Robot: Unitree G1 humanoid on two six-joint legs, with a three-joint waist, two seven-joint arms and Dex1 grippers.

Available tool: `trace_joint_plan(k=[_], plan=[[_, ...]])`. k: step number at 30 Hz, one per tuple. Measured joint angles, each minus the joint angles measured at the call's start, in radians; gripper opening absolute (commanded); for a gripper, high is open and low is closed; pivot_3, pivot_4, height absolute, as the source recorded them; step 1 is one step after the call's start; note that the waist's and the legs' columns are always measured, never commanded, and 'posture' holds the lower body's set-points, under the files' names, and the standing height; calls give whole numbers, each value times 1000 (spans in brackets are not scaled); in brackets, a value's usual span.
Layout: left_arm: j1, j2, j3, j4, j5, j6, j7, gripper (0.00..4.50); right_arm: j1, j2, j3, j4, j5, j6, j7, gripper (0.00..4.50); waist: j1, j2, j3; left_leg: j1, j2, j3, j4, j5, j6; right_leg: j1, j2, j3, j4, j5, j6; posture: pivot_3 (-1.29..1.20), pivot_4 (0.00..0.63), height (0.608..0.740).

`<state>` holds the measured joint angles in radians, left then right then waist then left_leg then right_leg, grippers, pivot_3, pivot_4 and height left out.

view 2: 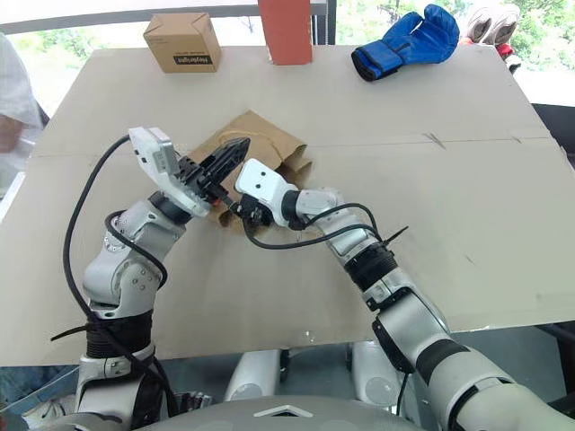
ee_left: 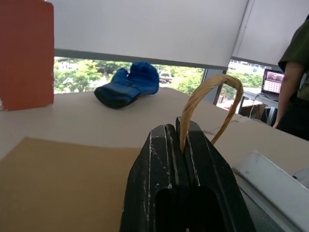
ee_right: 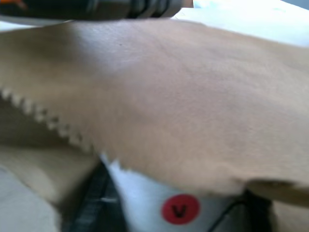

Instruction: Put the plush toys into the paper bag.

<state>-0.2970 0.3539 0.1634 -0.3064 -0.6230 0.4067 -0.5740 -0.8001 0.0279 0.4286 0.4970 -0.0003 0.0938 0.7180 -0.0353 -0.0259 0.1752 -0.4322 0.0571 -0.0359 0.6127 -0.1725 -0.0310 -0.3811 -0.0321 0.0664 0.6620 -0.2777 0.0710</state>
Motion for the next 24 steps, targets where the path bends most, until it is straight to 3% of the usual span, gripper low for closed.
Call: trace_joint_plan(k=[1, 7, 13, 17, 24], plan=[[1, -5, 8, -8, -23, 16, 11, 0, 1, -8, 0, -13, -6, -14, 1, 4359, 0, 0, 0, 0, 0, 0, 0, 0, 0, 0, 0, 0, 0, 0, 0, 0, 150, 740], [6, 10, 58, -125, -195, 77, 24, 0, 97, -123, -7, -147, -39, 5, 13, 4359, 0, 0, 0, 1, 0, 0, 0, 0, 0, 0, 0, 0, 1, 0, 0, 0, 150, 740], [7, 30, 77, -113, -227, 94, 26, 0, 151, -187, -49, -376, -5, 151, 40, 4359, -6, 0, 0, 1, 0, -1, 0, 0, 0, 0, 1, 0, 1, 0, 0, 0, 150, 740], [3, 37, 88, -94, -245, 98, 28, 0, 237, -264, -103, -571, 63, 364, 56, 4359, 4, 0, 0, 0, 0, 0, 0, 0, 0, 0, 0, -1, 0, 0, 0, 0, 150, 740], [2, 45, 108, -60, -264, 96, 6, 0, 338, -297, -223, -646, 152, 720, -20, 4359, -3, 0, 0, 1, 0, 0, 0, 0, 0, 0, 0, 0, 1, 0, 0, 0, 150, 740]])
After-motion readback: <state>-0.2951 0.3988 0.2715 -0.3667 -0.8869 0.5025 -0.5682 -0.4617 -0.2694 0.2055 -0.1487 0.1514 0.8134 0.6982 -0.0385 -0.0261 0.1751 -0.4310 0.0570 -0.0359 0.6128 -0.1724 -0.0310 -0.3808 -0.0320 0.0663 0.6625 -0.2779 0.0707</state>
